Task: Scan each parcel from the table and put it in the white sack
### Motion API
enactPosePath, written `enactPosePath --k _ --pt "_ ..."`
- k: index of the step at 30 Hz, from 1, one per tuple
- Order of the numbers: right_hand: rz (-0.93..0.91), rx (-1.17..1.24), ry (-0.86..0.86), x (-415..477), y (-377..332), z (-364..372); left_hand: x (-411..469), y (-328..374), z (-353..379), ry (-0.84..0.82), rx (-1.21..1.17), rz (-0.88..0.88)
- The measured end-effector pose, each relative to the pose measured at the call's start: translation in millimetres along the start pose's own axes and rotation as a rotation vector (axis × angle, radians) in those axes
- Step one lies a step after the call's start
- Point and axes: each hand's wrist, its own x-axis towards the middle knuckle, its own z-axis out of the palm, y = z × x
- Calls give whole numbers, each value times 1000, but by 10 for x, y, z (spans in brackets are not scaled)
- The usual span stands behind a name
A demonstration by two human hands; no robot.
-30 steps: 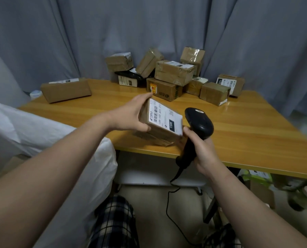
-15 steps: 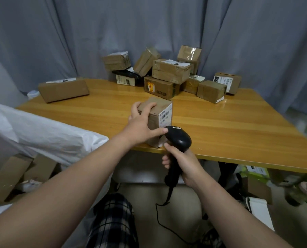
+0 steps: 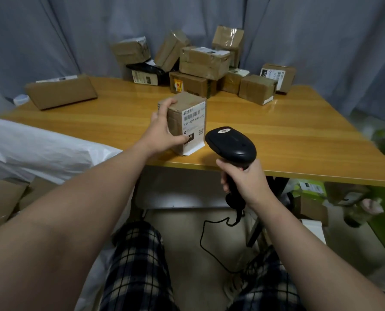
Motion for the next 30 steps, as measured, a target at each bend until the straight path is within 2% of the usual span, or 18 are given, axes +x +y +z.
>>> enactPosePath --k 5,17,22,25,30 --pt "-9 57 17 17 4 39 8 -39 -194 -91 -70 -20" --pt "-20 105 -7 -14 54 114 46 -101 -179 -88 -141 21" --pt "-77 100 -93 10 -95 265 -145 -56 -301 20 -298 92" --pt "-103 85 -165 76 -238 521 -346 -62 -581 157 -289 137" --pt "-117 46 -352 157 -412 1235 -802 -404 -1436 316 -161 90"
